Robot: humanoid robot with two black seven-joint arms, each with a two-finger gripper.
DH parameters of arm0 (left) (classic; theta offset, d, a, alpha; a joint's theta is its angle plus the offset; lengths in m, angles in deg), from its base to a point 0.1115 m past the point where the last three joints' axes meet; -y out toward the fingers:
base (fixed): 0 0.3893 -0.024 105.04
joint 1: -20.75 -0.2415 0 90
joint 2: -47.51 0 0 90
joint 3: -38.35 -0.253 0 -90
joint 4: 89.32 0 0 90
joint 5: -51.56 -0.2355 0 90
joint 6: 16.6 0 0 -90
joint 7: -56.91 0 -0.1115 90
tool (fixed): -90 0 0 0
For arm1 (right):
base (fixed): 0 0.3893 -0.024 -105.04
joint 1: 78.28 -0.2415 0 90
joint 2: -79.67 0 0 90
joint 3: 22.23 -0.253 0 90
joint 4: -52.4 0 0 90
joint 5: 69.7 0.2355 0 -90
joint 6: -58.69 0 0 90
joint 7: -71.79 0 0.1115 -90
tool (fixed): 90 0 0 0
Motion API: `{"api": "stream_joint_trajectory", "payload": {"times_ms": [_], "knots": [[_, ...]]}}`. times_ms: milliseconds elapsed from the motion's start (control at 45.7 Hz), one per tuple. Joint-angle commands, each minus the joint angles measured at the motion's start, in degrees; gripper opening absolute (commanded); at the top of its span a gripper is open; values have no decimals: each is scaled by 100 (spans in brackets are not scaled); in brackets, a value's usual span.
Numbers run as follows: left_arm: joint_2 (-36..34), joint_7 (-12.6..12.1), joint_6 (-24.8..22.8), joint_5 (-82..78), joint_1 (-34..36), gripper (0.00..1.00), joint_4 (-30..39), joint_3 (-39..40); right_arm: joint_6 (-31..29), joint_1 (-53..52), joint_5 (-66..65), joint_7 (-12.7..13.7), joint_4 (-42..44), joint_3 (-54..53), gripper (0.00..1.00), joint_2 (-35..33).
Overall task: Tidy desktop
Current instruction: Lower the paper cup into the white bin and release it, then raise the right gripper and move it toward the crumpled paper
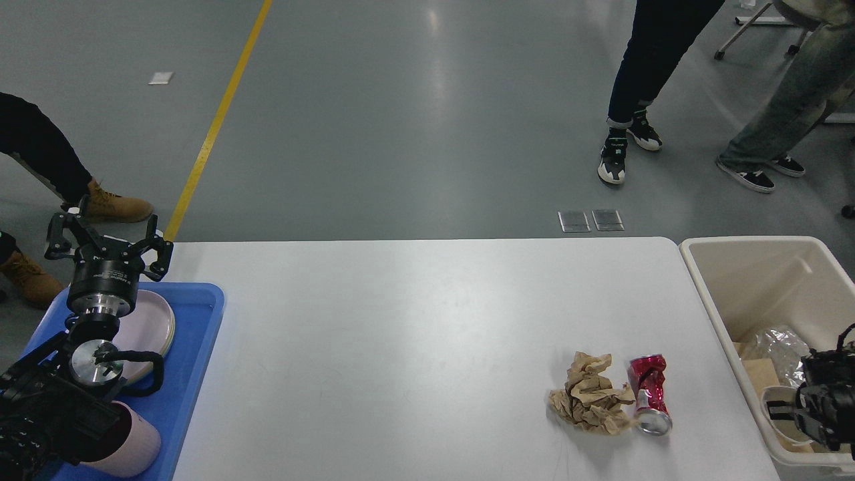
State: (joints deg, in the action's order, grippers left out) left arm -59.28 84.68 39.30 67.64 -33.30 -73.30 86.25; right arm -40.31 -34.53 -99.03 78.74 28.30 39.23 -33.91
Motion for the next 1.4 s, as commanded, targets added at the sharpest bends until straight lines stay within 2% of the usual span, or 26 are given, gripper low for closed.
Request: {"api": "stream_joint_trajectory", "payload": {"times_ms": [0, 66, 241, 350, 723, 766, 832, 1182, 1270, 1379], "knots": [[0, 0, 0, 0, 0, 96, -3, 0, 513, 222, 14, -9, 28, -73, 55, 2], [0, -9, 0, 0, 0, 96, -3, 0, 592, 248, 14, -18, 28, -81, 64, 11], [0, 0, 0, 0, 0, 96, -3, 0, 610, 257, 14, -18, 28, -134, 72, -15], [0, 0, 0, 0, 0, 96, -3, 0, 619, 275, 14, -18, 28, -169, 82, -6], [0, 0, 0, 0, 0, 96, -3, 0, 610, 214, 14, -35, -68, -283, 83, -41], [0, 0, 0, 0, 0, 96, -3, 0, 593, 109, 14, -35, -95, -354, 86, -85], [0, 0, 0, 0, 0, 96, 6, 0, 549, -146, 14, -35, -165, -433, 96, -322], [0, 0, 0, 0, 0, 96, -3, 0, 373, -2386, -82, -35, -1747, -240, 96, -2027], [0, 0, 0, 0, 0, 96, 6, 0, -100, -3247, -82, -35, -2002, -29, 96, -2265], [8, 0, 0, 0, 0, 96, 6, 0, -1137, -4399, -82, -35, -2274, 348, 96, -2371]]}}
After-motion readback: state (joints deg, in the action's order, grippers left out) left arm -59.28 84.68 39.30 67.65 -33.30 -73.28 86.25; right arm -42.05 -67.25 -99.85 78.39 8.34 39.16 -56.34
